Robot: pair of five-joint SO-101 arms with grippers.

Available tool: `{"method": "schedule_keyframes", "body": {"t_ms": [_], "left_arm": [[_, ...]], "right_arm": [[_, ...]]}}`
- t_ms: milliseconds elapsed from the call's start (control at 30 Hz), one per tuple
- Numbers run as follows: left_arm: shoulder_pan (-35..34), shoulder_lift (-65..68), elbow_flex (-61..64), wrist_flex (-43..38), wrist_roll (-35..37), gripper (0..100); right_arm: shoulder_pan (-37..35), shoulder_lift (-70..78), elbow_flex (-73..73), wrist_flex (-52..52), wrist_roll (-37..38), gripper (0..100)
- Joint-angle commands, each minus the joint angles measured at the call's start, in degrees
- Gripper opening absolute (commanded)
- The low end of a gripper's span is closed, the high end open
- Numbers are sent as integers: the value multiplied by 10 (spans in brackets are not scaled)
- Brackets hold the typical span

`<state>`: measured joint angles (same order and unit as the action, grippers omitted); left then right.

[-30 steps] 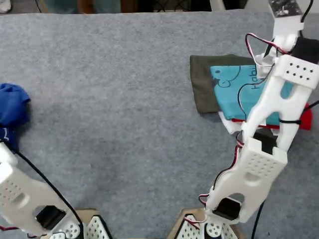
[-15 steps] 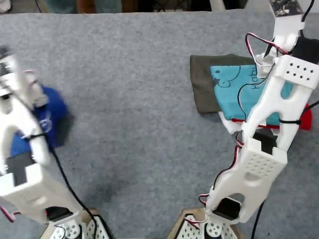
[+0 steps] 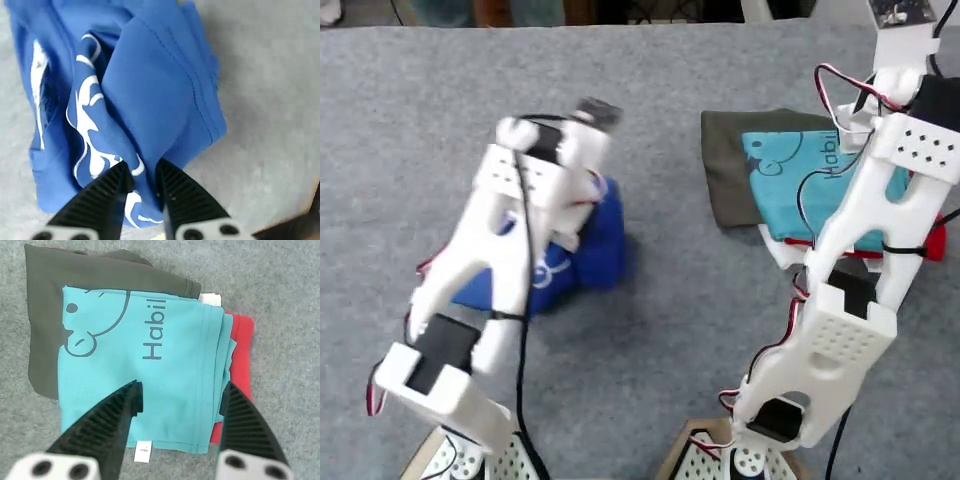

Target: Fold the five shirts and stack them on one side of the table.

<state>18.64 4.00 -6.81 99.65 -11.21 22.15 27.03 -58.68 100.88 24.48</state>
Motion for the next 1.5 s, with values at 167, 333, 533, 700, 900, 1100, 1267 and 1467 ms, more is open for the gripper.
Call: {"method": "schedule_keyframes", "body": {"t_ms": [167, 333, 533, 700, 900, 1100, 1267, 1467], "left_arm": [[34, -107, 62, 11, 18, 241], [-117, -225, 69, 11, 76, 241], [-447, -343, 135, 11, 96, 242], [-691, -361, 235, -31, 94, 242], [-824, -363, 332, -95, 86, 239], [-856, -362, 372, -99, 34, 239], [-858, -364, 381, -98, 35, 238], [-858, -361, 380, -98, 35, 238]], "right_arm": [[-98, -35, 28, 4, -4, 254], [-217, -36, 74, 4, -26, 254], [-434, -30, 131, 0, -33, 254], [-594, 0, 197, -63, -18, 254], [-676, 121, 208, -145, 17, 254], [-693, 205, 202, -146, 45, 251], [-689, 230, 162, -129, 43, 121], [-678, 236, 72, -84, 40, 23]]}}
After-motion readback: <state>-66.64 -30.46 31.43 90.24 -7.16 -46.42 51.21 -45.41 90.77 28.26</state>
